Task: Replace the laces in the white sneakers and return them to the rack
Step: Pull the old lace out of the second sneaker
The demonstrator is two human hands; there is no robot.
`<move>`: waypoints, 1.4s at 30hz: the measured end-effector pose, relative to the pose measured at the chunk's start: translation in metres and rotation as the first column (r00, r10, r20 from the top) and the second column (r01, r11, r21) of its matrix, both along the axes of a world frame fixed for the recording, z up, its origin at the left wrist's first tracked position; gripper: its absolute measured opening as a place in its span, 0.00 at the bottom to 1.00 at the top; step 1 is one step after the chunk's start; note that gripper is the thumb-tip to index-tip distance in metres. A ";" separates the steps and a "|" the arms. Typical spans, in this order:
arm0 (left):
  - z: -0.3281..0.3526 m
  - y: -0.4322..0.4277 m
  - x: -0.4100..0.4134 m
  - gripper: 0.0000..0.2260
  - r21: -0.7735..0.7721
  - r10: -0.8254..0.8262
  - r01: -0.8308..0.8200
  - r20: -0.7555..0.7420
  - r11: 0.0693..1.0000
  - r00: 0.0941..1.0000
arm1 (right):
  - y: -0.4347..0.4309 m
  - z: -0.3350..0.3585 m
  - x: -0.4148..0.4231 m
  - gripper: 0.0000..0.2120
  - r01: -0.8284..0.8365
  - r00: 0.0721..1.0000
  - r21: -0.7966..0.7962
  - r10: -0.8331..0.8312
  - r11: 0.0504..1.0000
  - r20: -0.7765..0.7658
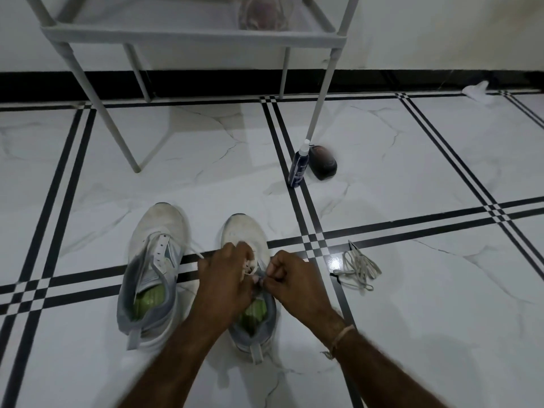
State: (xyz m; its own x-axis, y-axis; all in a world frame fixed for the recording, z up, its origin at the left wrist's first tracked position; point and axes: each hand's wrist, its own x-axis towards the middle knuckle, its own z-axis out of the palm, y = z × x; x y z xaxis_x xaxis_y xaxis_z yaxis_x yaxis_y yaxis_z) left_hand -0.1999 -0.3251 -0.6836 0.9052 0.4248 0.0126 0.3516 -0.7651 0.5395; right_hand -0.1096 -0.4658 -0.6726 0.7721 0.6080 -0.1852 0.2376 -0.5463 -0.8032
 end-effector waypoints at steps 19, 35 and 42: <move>0.007 -0.010 -0.032 0.21 -0.006 0.234 -0.234 0.093 0.972 0.968 | -0.008 0.002 -0.003 0.13 -0.174 0.976 -0.013 0.174 0.985 0.134; 0.002 -0.008 -0.049 0.11 -0.462 0.300 -0.233 0.075 0.855 0.951 | -0.011 -0.009 0.002 0.05 -0.175 0.975 0.164 0.194 0.971 -0.111; 0.002 -0.013 -0.048 0.11 -0.405 0.234 -0.181 0.086 0.896 0.968 | 0.007 -0.010 -0.008 0.10 -0.170 0.985 0.122 0.171 0.978 0.002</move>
State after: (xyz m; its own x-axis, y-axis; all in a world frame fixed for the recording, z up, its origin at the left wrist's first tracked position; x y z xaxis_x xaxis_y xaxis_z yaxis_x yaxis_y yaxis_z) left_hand -0.2478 -0.3380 -0.6812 0.7976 0.5976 -0.0822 0.3857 -0.4006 0.8311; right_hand -0.1175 -0.4591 -0.6821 0.6538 0.7490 -0.1077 0.3118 -0.3964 -0.8635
